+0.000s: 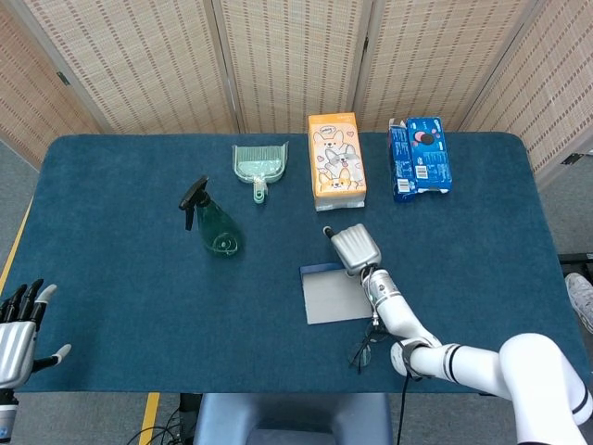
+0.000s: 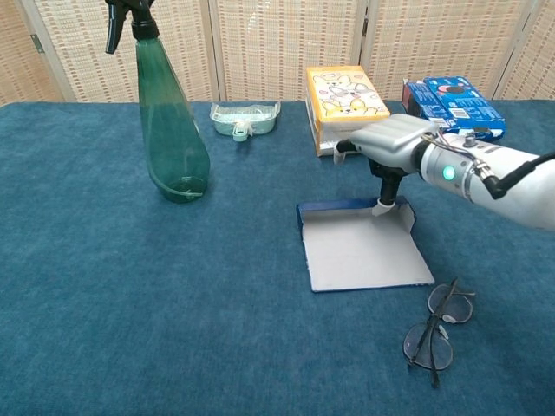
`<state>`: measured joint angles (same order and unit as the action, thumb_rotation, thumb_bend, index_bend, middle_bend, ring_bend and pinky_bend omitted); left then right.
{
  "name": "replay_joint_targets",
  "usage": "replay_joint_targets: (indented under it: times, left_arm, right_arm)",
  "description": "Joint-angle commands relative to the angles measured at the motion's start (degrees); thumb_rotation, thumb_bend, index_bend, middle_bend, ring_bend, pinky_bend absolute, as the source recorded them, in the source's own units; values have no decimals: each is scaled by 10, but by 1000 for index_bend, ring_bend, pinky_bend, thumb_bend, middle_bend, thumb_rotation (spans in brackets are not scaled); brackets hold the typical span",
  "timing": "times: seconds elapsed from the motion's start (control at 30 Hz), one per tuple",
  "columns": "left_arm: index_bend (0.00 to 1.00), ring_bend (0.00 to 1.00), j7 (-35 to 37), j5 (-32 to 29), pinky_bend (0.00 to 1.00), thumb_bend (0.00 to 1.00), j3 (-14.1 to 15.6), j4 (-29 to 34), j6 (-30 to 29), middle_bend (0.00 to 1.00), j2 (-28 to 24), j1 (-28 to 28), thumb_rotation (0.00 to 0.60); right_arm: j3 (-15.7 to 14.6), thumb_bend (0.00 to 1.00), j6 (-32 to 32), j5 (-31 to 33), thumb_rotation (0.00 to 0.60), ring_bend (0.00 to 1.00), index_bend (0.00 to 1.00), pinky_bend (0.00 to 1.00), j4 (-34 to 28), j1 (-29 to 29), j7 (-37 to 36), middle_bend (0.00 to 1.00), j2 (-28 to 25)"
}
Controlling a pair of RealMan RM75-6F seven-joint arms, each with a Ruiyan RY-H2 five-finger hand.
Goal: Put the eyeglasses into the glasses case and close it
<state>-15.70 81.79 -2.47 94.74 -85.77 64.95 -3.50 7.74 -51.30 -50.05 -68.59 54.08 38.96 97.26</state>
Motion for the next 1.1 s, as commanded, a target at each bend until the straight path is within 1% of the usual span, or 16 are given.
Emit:
replay_joint_targets:
  times: [0.03, 0.13, 0.2, 0.3, 0.33, 0.4, 0.43, 0.53, 0.6, 0.7, 0.8, 0.9, 1.0, 1.1]
  left_arm:
    - [136, 48, -1, -1, 176, 130, 0, 0, 0, 71, 0, 0, 600]
    - [136, 48, -2, -2, 176, 130, 0, 0, 1, 71, 0, 0, 600]
    - [136, 48, -3, -3, 176, 130, 0, 1, 0, 71, 0, 1, 600]
    - [136, 48, -6, -3, 176, 130, 0, 3, 0, 71, -1, 1, 600]
    - [136, 48, -6, -2, 176, 130, -1, 4, 0, 71, -1, 0, 600]
    - [136, 48, -7, -1, 175, 130, -1, 5, -1, 71, -2, 0, 600]
    - [136, 48, -8, 0, 175, 130, -1, 6, -1, 71, -2, -1, 600]
    - [136, 48, -10, 2, 175, 130, -1, 9, 0, 71, -1, -2, 600]
    - [136, 48, -11, 3, 175, 130, -1, 10, 2, 71, 0, -4, 600]
    - [137, 48, -13, 2, 175, 130, -1, 12, 5, 71, 1, -6, 600]
    - [137, 48, -18, 2, 175, 130, -2, 15, 4, 71, 2, -6, 600]
    - [137, 48, -23, 4, 176, 130, -2, 20, 4, 71, 1, -8, 600]
    - [141, 48, -27, 4, 175, 130, -2, 23, 5, 71, 0, -9, 600]
    - [144, 48, -30, 4, 176, 130, -3, 25, 6, 71, 1, -10, 600]
  right_arm:
    - [15, 78, 3, 1, 600, 1000, 190, 1000, 45, 12, 4, 1000, 22]
    - [21, 78, 2, -5, 600, 1000, 190, 1000, 70, 15, -1, 1000, 32]
    - [25, 78, 4, -9, 600, 1000, 190, 1000, 62, 11, -15, 1000, 27]
    - [23, 77, -5, -34, 600, 1000, 190, 1000, 10, -4, -45, 1000, -5]
    - [19, 80, -11, -48, 600, 1000, 190, 1000, -20, -12, -55, 1000, -23]
    - [12, 119, -21, -69, 600, 1000, 202, 1000, -69, -27, -72, 1000, -54]
    - [4, 168, -27, -84, 600, 1000, 221, 1000, -101, -37, -81, 1000, -77]
    - [-18, 300, -37, -125, 600, 1000, 292, 1000, -169, -61, -106, 1000, -128]
    - [-36, 323, -39, -155, 600, 1000, 326, 1000, -205, -76, -128, 1000, -158]
    - [-64, 328, -31, -201, 600, 1000, 348, 1000, -238, -93, -166, 1000, -194]
    - [-91, 328, -27, -250, 600, 1000, 355, 1000, -254, -106, -202, 1000, -215]
    - [-119, 329, -38, -313, 600, 1000, 356, 1000, -252, -121, -238, 1000, -228]
    - [-138, 309, -50, -362, 600, 1000, 356, 1000, -242, -131, -256, 1000, -233]
    - [-153, 298, -55, -398, 600, 1000, 359, 1000, -234, -135, -259, 1000, -233]
